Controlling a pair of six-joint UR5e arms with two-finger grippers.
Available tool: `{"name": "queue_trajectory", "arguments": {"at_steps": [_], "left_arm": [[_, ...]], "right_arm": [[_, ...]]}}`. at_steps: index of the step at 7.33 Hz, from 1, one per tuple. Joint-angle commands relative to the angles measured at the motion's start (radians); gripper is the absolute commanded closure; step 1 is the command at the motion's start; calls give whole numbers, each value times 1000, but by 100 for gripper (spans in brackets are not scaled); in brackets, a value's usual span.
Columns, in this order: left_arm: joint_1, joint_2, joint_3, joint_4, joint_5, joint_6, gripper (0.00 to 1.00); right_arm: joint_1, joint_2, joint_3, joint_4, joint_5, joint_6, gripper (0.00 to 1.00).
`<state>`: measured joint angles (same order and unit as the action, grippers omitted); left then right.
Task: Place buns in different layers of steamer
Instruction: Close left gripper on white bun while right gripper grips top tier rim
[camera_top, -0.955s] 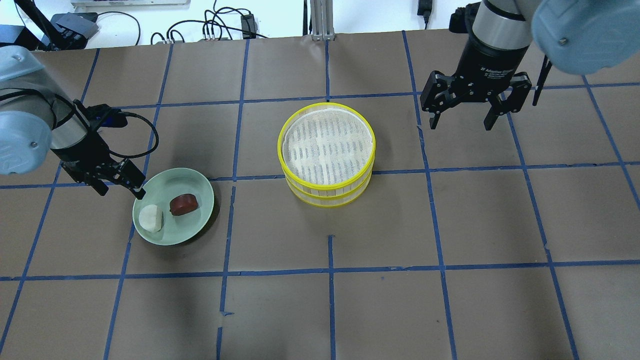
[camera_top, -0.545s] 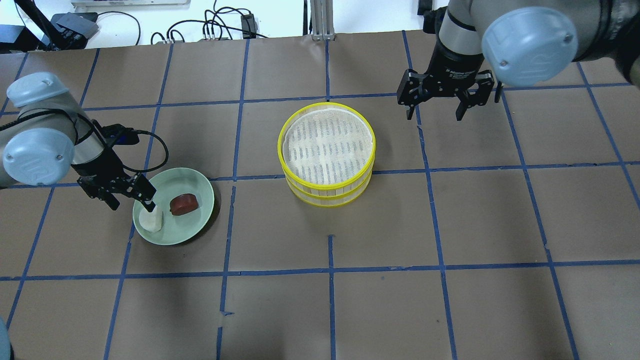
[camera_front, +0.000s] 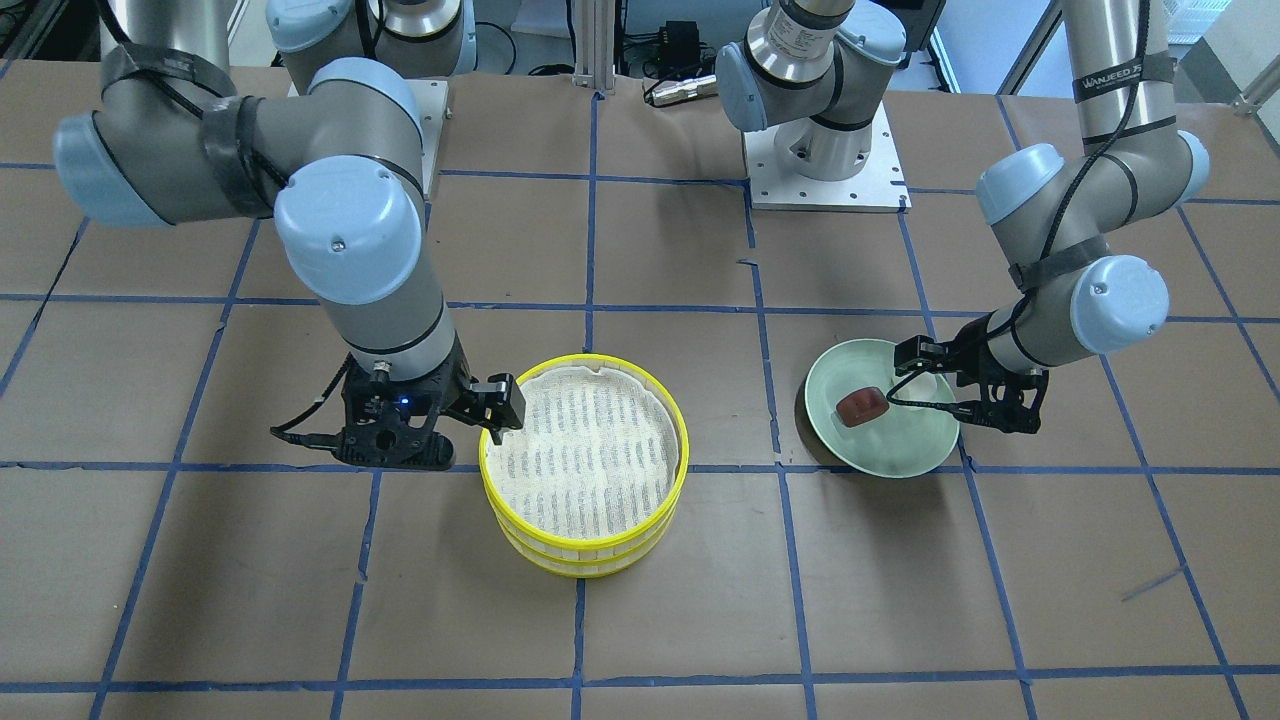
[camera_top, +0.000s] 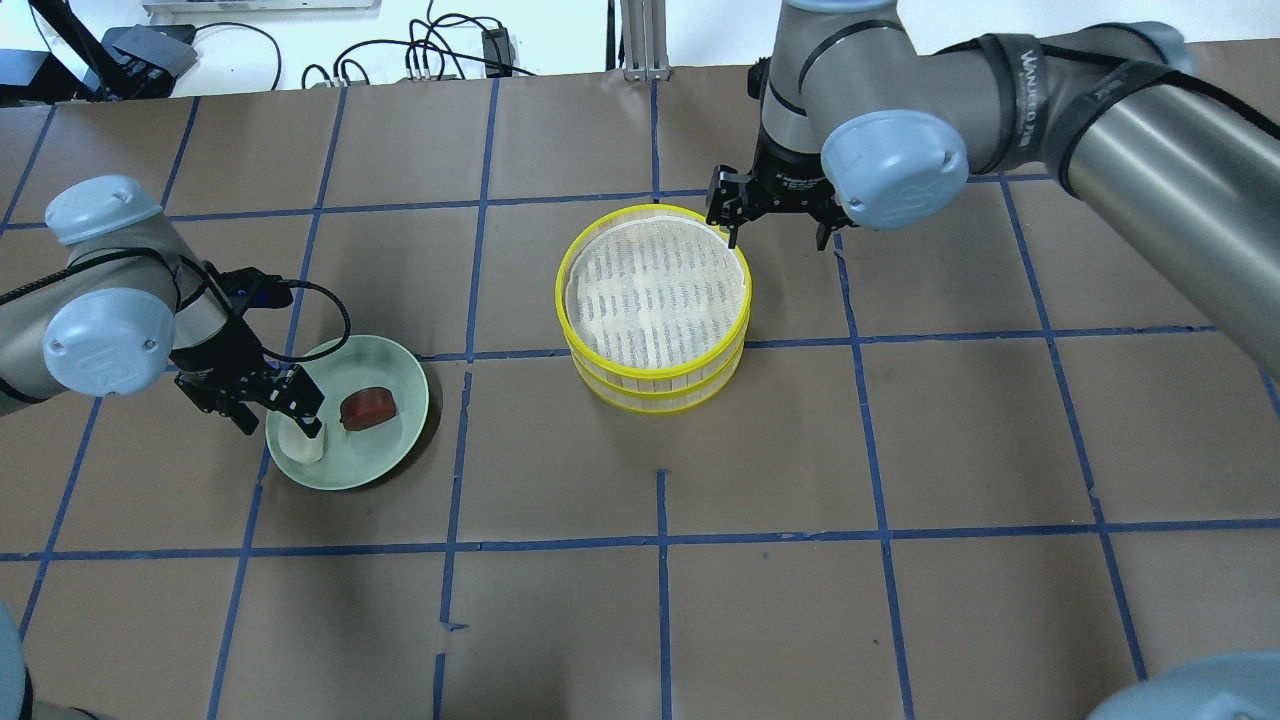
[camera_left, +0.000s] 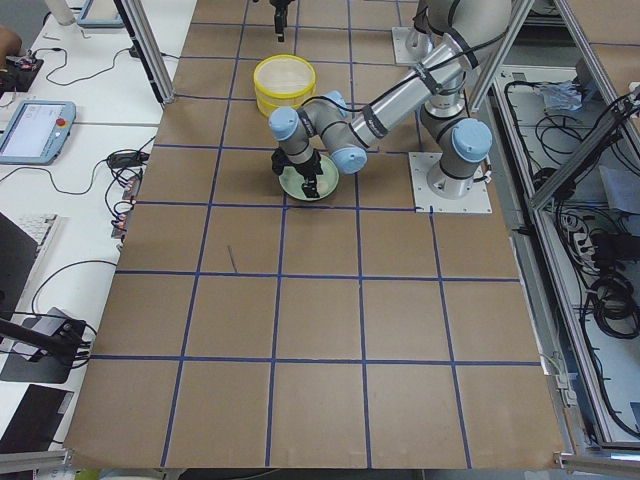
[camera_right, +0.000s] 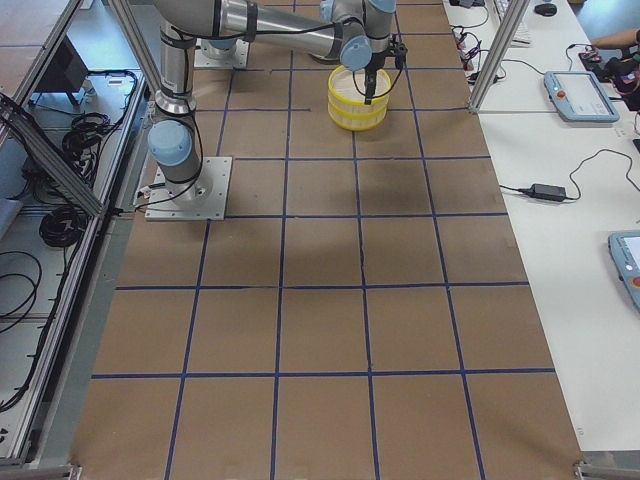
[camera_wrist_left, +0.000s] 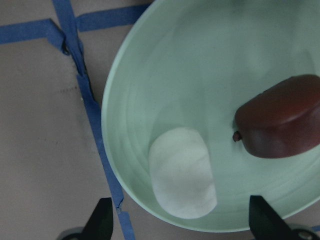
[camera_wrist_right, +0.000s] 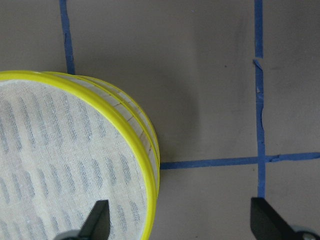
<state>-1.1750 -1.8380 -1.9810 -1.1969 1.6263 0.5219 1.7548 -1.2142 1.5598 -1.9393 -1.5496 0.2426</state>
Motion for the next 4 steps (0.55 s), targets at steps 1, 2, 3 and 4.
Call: {"name": "queue_trajectory", "arguments": {"at_steps": [1, 2, 3, 4], "left_arm": [[0, -3, -1, 5, -2, 0, 22], [0, -6, -2, 5, -3, 0, 23], [0, -9, -1, 5, -5, 0, 29], [-2, -9, -1, 5, -8, 0, 37]], "right_arm": [[21, 39, 35, -90, -4, 12, 0], [21, 50, 39, -93, -4, 12, 1], [22, 62, 54, -127, -4, 14, 5], [22, 71, 60, -154, -6, 14, 15]]}}
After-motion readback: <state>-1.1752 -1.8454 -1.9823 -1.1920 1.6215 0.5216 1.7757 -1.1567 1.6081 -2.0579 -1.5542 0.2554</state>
